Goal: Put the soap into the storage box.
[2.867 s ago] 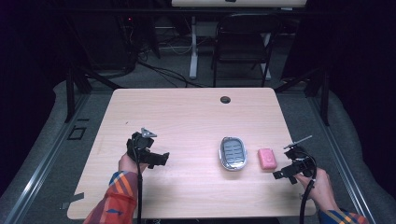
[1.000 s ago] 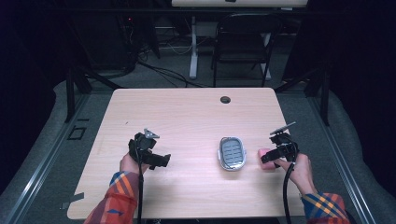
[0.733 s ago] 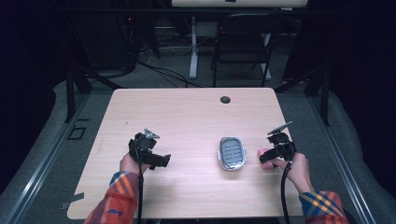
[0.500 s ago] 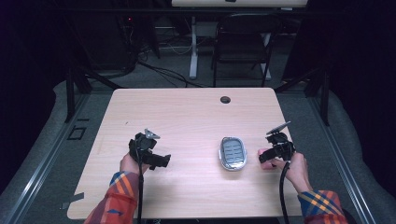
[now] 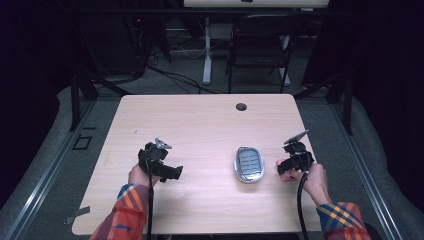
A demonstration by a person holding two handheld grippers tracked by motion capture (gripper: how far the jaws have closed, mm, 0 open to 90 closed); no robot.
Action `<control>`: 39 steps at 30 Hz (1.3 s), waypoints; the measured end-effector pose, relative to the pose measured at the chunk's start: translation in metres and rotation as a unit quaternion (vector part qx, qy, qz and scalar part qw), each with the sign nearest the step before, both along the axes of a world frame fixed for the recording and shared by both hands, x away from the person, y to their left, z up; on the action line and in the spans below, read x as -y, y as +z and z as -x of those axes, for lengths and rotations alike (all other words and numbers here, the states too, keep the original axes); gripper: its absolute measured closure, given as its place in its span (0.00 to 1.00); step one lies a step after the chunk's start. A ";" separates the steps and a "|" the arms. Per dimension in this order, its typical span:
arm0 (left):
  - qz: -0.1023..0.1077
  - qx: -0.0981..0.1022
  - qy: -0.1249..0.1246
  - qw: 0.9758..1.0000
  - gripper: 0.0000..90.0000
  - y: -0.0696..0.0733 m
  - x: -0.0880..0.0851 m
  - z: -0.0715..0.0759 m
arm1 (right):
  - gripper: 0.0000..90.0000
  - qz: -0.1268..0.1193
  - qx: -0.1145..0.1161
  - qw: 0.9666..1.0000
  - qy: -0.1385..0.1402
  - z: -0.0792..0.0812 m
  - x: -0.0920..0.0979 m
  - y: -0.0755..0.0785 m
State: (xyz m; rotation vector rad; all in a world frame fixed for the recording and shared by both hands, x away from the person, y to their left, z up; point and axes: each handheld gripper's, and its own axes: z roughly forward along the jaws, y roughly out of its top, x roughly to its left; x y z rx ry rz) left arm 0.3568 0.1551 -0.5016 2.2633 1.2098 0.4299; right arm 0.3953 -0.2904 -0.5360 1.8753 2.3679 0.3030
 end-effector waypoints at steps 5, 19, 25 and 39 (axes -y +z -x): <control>-0.001 0.001 0.000 1.000 0.00 0.000 0.000 0.000 | 0.39 0.003 -0.004 1.000 0.000 0.000 0.001 0.000; 0.000 0.003 -0.004 1.000 0.00 0.000 0.001 0.001 | 0.41 0.005 -0.010 1.000 0.015 0.000 0.000 0.002; -0.001 0.003 -0.004 1.000 0.00 0.000 0.002 0.001 | 0.41 0.000 -0.008 1.000 0.017 0.000 0.002 0.009; -0.005 -0.001 -0.003 1.000 0.00 -0.001 0.000 0.001 | 0.41 -0.001 0.018 0.999 0.035 0.003 -0.002 0.026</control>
